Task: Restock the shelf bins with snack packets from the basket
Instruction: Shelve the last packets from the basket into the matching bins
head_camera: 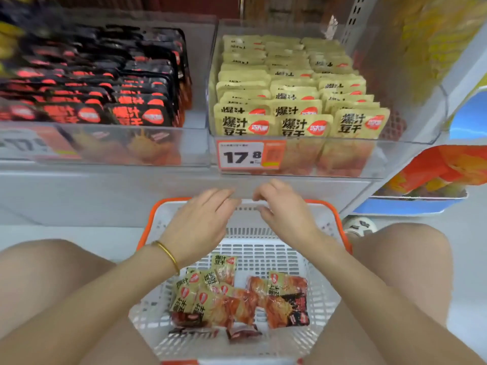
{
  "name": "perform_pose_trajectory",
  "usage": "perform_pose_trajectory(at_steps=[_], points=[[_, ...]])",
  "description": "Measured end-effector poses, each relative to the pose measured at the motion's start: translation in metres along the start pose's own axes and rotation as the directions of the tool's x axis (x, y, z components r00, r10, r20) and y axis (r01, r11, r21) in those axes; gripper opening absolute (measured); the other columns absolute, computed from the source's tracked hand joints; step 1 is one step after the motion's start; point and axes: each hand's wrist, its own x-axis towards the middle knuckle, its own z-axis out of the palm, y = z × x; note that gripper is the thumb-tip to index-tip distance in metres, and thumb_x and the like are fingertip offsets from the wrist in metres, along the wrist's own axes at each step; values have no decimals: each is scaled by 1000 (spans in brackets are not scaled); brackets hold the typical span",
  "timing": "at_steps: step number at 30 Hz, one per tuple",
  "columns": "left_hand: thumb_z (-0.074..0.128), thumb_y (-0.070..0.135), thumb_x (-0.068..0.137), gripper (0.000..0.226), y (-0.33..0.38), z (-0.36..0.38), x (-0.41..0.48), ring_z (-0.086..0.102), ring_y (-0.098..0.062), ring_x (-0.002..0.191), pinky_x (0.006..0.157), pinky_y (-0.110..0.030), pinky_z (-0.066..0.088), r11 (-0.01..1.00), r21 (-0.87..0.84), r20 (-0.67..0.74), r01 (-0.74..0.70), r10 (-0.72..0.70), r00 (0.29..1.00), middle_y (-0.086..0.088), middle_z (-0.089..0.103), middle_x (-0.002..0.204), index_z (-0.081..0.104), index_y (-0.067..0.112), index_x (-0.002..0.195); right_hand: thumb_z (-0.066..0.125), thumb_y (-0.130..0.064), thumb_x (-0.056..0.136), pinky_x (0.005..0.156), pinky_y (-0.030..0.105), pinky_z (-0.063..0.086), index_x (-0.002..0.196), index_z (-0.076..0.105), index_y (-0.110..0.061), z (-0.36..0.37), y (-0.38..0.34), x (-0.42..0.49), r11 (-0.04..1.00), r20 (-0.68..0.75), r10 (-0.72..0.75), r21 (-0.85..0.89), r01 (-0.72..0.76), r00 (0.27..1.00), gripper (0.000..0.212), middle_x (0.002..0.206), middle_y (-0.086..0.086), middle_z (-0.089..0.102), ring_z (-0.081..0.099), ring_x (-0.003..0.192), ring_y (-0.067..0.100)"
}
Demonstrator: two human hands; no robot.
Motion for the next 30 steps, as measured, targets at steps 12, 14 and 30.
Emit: perform_pose_trajectory(at_steps=[12,14,30], points=[[39,24,97,35,-37,67,-43,33,-26,129,104,-38,32,970,223,509,97,-201,837,-7,38,138,38,16,131,52,-4,88,97,44,45,142,30,-12,295,4,-1,943,689,333,-238,-233,643,59,137,12,43,41,125,32],[39,24,97,34,-40,71,-46,33,-27,127,102,-38,33,969,219,512,116,-215,831,-7,40,134,39,16,130,51,-5,88,101,45,41,143,27,-11,313,4,-11,905,650,426,-307,-295,629,60,142,11,38,34,131,31],[50,31,95,38,-13,52,-18,51,-21,114,90,-38,47,920,-202,589,335,-159,792,-1,50,126,41,19,130,72,-12,77,71,33,47,98,62,-10,103,-5,-6,908,557,207,196,-370,804,23,92,5,59,56,85,22]])
